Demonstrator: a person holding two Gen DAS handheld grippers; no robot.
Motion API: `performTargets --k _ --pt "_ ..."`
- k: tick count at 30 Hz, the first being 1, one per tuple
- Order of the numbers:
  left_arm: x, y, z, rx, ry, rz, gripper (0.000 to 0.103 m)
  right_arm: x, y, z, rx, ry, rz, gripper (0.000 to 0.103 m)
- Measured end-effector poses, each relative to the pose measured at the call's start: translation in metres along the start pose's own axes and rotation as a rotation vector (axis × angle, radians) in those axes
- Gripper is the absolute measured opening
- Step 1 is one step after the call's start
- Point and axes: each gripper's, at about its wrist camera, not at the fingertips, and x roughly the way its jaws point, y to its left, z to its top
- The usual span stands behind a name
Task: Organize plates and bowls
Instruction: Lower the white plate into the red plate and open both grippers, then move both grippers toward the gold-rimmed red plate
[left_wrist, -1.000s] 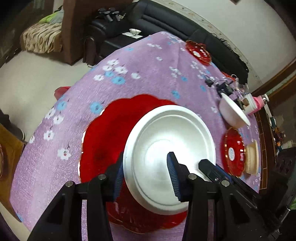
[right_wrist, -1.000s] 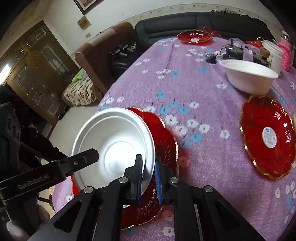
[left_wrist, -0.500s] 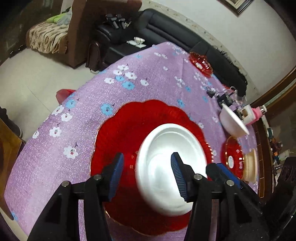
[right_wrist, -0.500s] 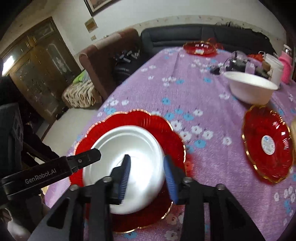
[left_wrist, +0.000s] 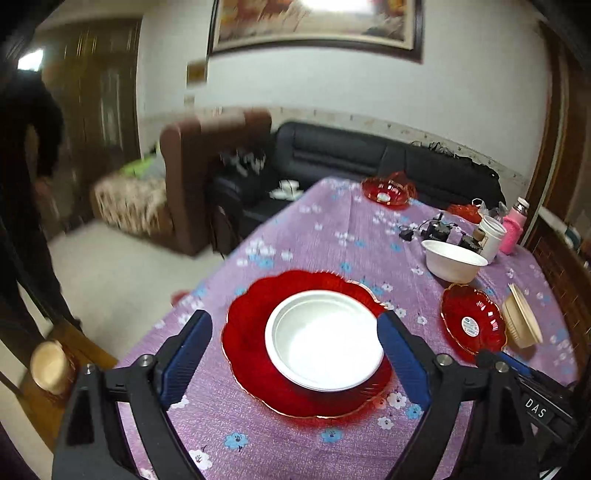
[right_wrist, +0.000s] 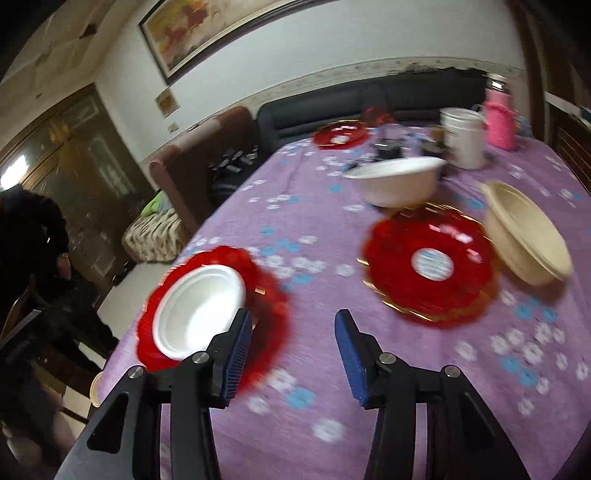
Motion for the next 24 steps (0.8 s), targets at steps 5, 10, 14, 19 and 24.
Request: performTargets --k 5,10,14,19,24 --pt "-0.026 -0.038 -0.006 0.102 -0.063 0.032 0.091 -0.028 -0.059 -0.023 0.112 -0.021 -0.047 0.051" --pt "-0.045 -0.068 -0.015 0.170 -0.101 0.020 0.092 -0.058 -0.103 -0.040 0.204 -0.069 -0.089 0.051" --pt "-0.054 -0.090 -0.021 0.215 -0.116 0.004 0.092 -0.078 -0.125 -0.047 0.250 -0.107 -0.105 0.053" --pt "-0.061 -0.107 -0.026 0.256 -0.127 -0.007 0.092 -0.093 -0.140 -0.052 0.270 -0.129 -0.119 0.054" --pt "-0.059 -0.115 -0.029 0.273 -0.116 -0.018 0.092 -0.092 -0.146 -0.054 0.281 -0.132 -0.119 0.054"
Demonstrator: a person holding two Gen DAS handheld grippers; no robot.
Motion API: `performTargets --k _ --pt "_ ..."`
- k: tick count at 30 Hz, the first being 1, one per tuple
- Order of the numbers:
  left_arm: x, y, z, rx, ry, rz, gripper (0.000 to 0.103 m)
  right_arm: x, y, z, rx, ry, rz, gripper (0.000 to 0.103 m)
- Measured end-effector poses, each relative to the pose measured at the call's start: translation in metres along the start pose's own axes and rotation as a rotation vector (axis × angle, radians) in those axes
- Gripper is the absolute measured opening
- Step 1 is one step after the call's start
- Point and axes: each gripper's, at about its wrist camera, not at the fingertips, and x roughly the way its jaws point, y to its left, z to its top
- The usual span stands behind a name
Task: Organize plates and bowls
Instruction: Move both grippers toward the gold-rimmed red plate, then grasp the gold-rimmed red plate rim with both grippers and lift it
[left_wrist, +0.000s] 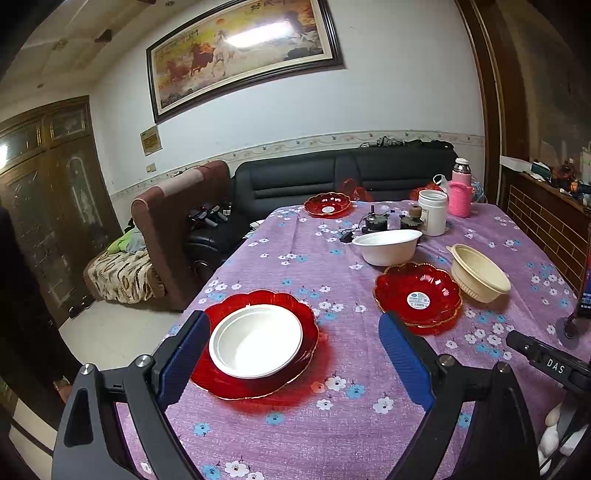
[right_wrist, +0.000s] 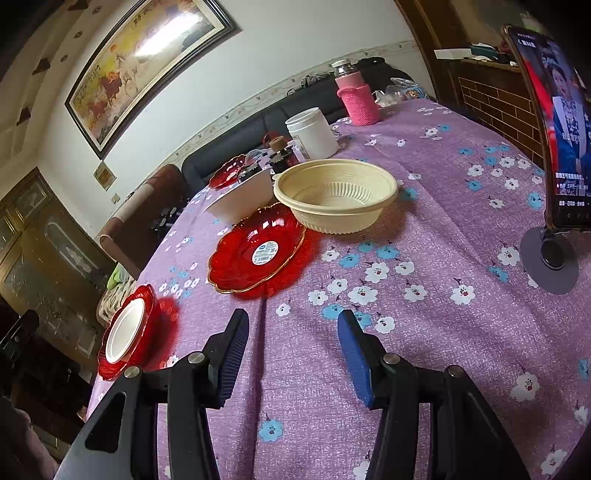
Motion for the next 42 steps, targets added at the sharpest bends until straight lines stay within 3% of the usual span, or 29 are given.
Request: performTargets --k 11,19,24,32,37,42 --pt "0.027 -0.007 -0.004 0.004 0.073 -0.048 0.092 0.019 -0.002 0.006 -0.005 0.030 -0.007 0.054" --pt "0.098 -0.010 0.022 -0.077 0.235 -0.238 0.092 0.065 0.000 0.033 0.009 0.076 -0.058 0.054" --pt "0.158 -0.036 0.041 -0.103 0.361 -0.360 0.092 0.103 -0.003 0.044 0.088 0.123 -0.047 0.054" --pt "0.265 -0.071 0.027 -0.182 0.595 -0.390 0.092 0.137 0.004 0.055 0.120 0.124 -0.061 0.054" --pt "0.297 -0.089 0.024 -0.155 0.617 -0.334 0.092 0.147 0.006 0.057 0.087 0.117 -0.064 0.054" --pt "0.310 -0.096 0.025 -0.131 0.623 -0.340 0.092 0.152 0.003 0.056 0.091 0.103 -0.040 0.054"
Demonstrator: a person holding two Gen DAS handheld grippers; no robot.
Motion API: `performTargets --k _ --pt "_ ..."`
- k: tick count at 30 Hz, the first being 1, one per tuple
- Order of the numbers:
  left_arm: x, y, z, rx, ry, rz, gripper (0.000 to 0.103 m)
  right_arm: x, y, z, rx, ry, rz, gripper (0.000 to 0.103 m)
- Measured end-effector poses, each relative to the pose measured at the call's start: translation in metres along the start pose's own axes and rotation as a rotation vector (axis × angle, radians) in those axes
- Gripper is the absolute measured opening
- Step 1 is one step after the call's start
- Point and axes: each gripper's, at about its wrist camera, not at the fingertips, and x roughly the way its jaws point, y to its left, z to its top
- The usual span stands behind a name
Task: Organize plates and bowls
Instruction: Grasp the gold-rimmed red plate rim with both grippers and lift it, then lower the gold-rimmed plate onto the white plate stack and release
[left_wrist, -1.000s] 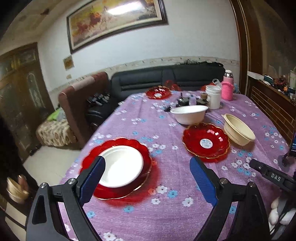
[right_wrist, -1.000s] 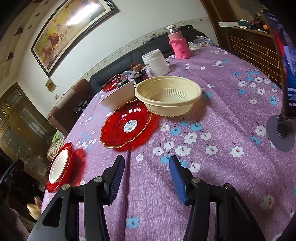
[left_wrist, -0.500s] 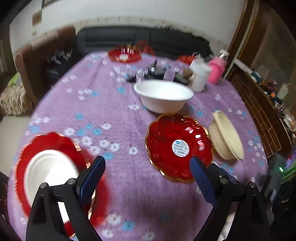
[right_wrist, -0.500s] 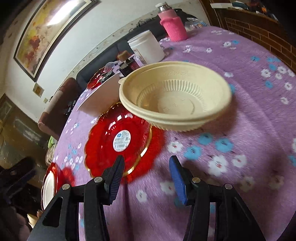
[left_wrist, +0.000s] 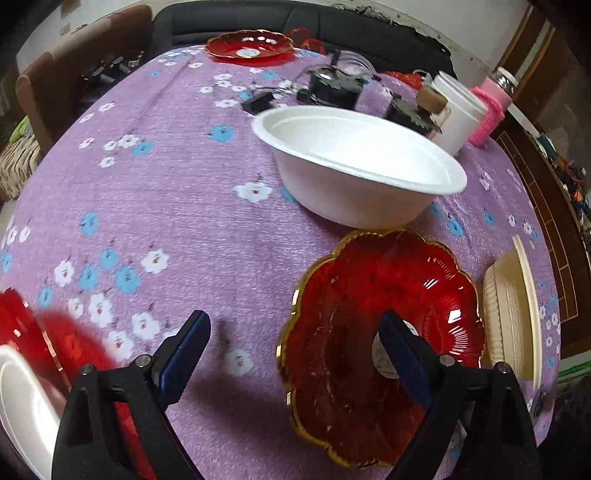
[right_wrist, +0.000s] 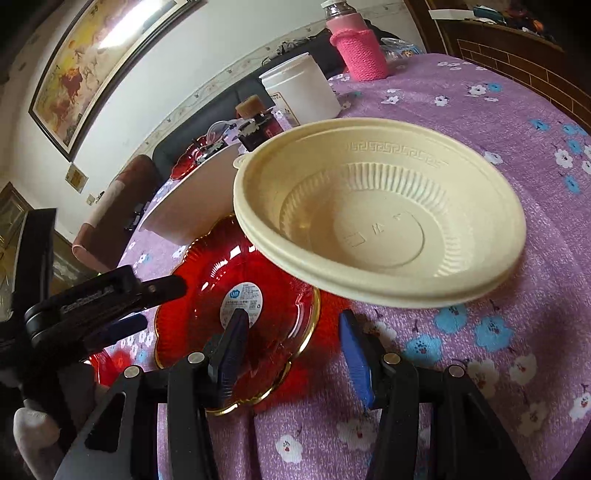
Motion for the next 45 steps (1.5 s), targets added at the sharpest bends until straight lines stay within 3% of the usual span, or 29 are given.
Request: performTargets --k 3,4,5,7,8,10,12,14,25,32,45 --pt "0.011 -0.006 0.000 0.026 0.022 0.008 0.091 0.001 -0.001 -0.001 0.001 -0.018 0.016 0.054" --pt "0.015 -0.008 -0.001 0.033 0.033 0.004 0.090 0.002 -0.001 0.000 -0.002 -0.022 0.019 0.050" --pt "0.015 -0.011 -0.002 0.044 0.025 0.016 0.089 0.003 0.000 0.000 -0.006 -0.022 0.020 0.038" --pt "0.015 -0.018 -0.005 0.083 0.015 0.034 0.079 0.011 -0.002 -0.001 0.001 0.015 0.049 0.025" --pt "0.013 -0.023 -0.007 0.108 0.011 0.044 0.059 0.011 -0.002 -0.001 0.007 0.011 0.055 0.020" --pt "0.010 -0.025 -0.009 0.107 0.013 0.072 0.054 0.011 -0.002 -0.001 0.007 0.021 0.059 0.018" --pt "0.007 -0.023 -0.011 0.096 0.009 0.075 0.041 0.009 -0.003 -0.002 0.015 0.020 0.061 0.018" --pt "0.003 -0.017 -0.014 0.075 0.011 0.066 0.038 0.006 -0.004 -0.002 0.019 0.018 0.065 0.018" --pt "-0.046 0.007 -0.034 0.005 -0.082 0.043 0.038 -0.012 0.020 -0.013 -0.075 -0.019 0.116 0.018" --pt "-0.102 0.039 -0.053 -0.045 -0.180 0.002 0.038 -0.033 0.049 -0.021 -0.113 -0.037 0.179 0.017" --pt "-0.173 0.169 -0.109 -0.243 -0.286 0.056 0.038 -0.033 0.172 -0.071 -0.332 0.048 0.280 0.018"
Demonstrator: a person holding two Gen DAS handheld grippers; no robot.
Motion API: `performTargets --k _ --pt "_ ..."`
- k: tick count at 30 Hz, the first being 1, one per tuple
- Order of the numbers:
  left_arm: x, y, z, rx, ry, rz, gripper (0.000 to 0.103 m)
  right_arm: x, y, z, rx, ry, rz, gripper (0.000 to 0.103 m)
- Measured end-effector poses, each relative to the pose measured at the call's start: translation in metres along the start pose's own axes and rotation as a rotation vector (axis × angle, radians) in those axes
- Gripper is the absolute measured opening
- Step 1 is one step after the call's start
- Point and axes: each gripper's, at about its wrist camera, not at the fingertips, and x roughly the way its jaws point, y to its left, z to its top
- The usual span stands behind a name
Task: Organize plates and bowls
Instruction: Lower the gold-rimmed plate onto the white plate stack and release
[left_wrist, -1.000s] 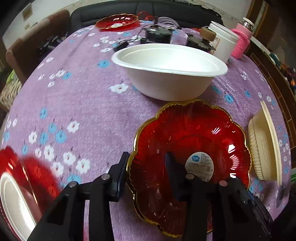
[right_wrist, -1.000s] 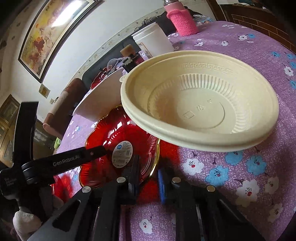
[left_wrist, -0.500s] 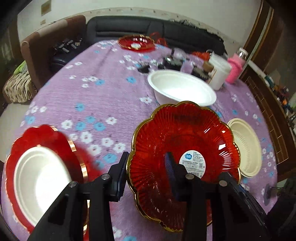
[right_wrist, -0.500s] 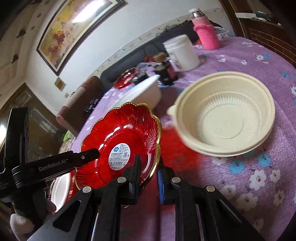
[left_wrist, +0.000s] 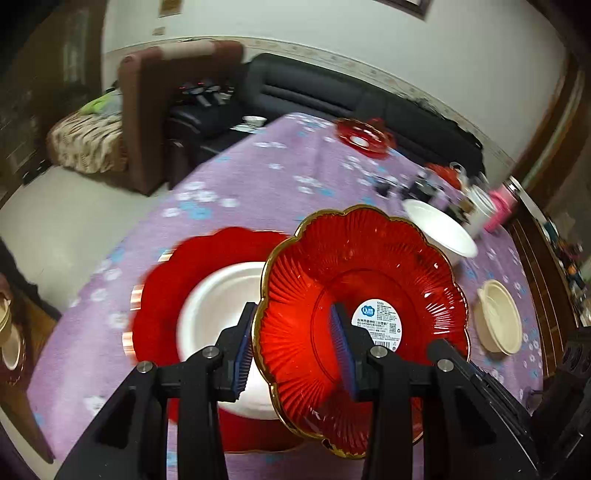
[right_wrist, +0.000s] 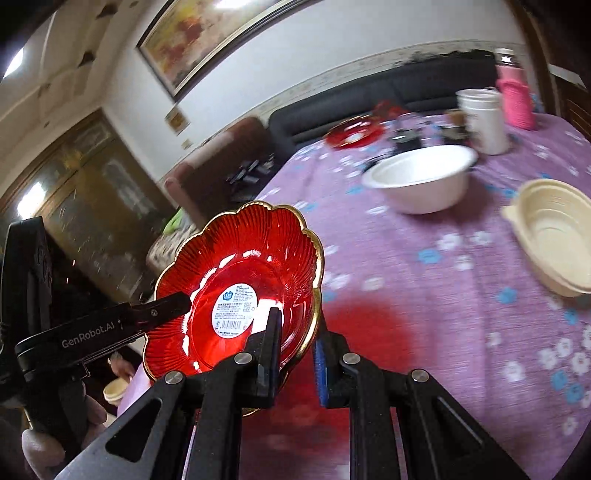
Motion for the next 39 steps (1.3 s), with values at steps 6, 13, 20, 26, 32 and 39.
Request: performTargets --k 6,13,20,26,32,39 --pt "0.010 0.051 -0.003 -0.088 0.026 0.042 0.038 0.042 0.042 -0.010 -0.075 0.093 -0.002 0.018" --pt "0.034 0.071 -0.003 -0.113 0.058 0.050 0.038 0.071 0.057 -0.010 -0.139 0.131 -0.072 0.018" --pt "0.029 0.074 -0.005 -0.126 0.036 0.030 0.040 0.075 0.067 -0.012 -0.191 0.139 -0.132 0.020" --pt "0.002 0.072 -0.010 -0.130 -0.037 0.019 0.045 0.070 0.073 -0.014 -0.224 0.110 -0.171 0.053" --pt "-0.033 0.069 -0.020 -0.154 -0.122 -0.033 0.051 0.047 0.081 -0.018 -0.255 0.049 -0.178 0.057" --pt "-0.071 0.034 -0.035 -0.082 -0.228 -0.092 0.067 -0.013 0.067 -0.036 -0.192 -0.048 -0.143 0.063"
